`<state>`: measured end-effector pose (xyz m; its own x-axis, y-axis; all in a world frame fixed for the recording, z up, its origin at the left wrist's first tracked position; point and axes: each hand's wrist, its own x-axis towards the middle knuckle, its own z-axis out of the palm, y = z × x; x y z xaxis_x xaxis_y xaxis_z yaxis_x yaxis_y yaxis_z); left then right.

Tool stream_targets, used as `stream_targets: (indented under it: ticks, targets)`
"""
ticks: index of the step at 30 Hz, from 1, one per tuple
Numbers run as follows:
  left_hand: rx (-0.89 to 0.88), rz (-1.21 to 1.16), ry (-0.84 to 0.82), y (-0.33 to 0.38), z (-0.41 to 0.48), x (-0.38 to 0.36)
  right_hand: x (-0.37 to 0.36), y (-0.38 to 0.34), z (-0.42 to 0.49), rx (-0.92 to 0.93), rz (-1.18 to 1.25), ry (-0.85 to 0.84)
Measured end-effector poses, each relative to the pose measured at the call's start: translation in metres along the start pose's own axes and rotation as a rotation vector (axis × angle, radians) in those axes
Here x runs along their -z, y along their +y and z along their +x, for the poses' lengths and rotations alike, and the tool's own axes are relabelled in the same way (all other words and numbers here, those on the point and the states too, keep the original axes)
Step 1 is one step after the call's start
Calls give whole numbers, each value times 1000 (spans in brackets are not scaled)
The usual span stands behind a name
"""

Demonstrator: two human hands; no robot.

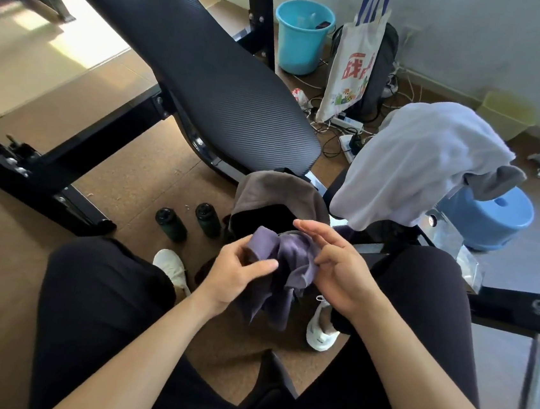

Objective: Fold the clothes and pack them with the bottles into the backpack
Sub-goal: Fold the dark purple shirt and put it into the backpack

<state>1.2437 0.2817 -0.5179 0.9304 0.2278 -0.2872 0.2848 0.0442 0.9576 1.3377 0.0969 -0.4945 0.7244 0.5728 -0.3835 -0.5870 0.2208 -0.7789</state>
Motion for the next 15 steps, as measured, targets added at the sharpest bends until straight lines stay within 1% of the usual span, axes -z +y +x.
stream_targets:
  ticks: [2,4,6,7,9,12,13,15]
  targets:
    - [1,19,-21,-2,-2,-4,-2,2,-3,5,-78,-45]
    - [-21,35,14,-1,-2,-7,-3,4,-7,29,-60,-122]
    - [-35,-13,52,1,-1,-8,-5,5,-9,44,-16,-215]
    - [-32,-46,62,2,-1,-8,-6,7,-10,54,-43,-247]
    - [-23,-80,66,2,1,-7,-6,12,-10,143,-237,-239]
    - [-7,-65,29,0,4,-6,-6,22,-10,376,-673,-92]
    - [-7,-53,21,-2,5,-6,-6,24,-10,428,-787,-40]
    - [-1,-55,6,-3,5,-7,-5,25,-9,483,-929,26]
